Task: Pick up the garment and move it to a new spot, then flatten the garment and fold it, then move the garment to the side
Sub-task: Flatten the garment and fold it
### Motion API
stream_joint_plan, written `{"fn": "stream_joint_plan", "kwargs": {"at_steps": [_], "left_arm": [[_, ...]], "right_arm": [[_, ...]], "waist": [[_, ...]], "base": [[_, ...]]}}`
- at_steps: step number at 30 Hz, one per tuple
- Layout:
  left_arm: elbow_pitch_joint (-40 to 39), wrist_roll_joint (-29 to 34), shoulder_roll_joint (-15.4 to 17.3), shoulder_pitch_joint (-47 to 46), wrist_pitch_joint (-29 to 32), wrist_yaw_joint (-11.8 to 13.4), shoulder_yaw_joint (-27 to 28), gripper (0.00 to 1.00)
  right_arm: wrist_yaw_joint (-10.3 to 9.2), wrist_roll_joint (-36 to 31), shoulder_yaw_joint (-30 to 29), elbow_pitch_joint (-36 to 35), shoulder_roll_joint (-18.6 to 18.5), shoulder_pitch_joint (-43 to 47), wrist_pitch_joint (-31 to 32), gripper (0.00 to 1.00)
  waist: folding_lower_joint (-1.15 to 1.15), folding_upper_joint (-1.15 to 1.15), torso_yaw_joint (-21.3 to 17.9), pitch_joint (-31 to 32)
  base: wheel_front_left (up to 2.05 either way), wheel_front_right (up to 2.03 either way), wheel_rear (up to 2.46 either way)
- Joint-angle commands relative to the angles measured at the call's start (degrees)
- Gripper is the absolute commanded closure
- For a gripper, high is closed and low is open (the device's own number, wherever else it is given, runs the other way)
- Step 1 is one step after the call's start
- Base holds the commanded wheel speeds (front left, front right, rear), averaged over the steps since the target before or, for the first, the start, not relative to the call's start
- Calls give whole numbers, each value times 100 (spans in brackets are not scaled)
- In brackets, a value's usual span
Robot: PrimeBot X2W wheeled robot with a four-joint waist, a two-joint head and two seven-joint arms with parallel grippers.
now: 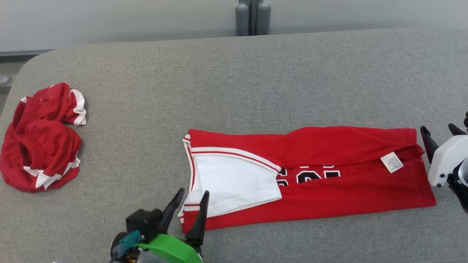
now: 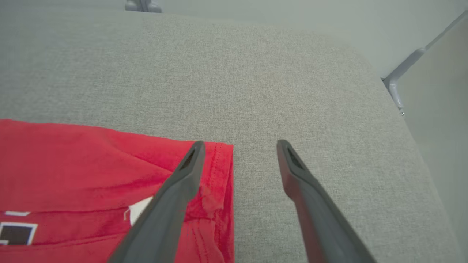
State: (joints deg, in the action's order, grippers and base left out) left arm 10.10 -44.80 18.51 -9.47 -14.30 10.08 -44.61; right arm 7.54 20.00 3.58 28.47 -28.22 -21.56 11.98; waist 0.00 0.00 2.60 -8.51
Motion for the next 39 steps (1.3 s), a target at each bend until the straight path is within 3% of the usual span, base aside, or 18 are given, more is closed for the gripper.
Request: {"fn": "stream_joint_plan", "kwargs": {"at_steps": [1, 7, 17, 28, 39], "left_arm": [[-78, 25, -17, 127, -60, -30, 212, 0], [-640, 675, -162, 445, -86, -320, 1641, 0], [-693, 1605, -628, 573, -88, -967, 3345, 0], [-368, 2005, -1035, 537, -83, -1383, 4026, 0], [-174, 2218, -1281, 596, -83, -1597, 4303, 0]], "right_arm": [[-10, 169, -157, -105, 142, 136, 84, 0], [-10, 626, -764, -570, 582, 456, 506, 0], [-10, 120, -1400, -833, 1163, 439, 608, 0], [-10, -852, -1923, -35, 1520, 60, 449, 0], [-10, -1075, -2227, 659, 1737, 91, 463, 0]], "waist": [[0, 0, 3, 83], [0, 0, 62, 224], [0, 0, 55, 174], [0, 0, 88, -52], [0, 0, 121, -125]], "base": [[0, 0, 0], [0, 0, 0], [0, 0, 0], [0, 0, 0], [0, 0, 0]]}}
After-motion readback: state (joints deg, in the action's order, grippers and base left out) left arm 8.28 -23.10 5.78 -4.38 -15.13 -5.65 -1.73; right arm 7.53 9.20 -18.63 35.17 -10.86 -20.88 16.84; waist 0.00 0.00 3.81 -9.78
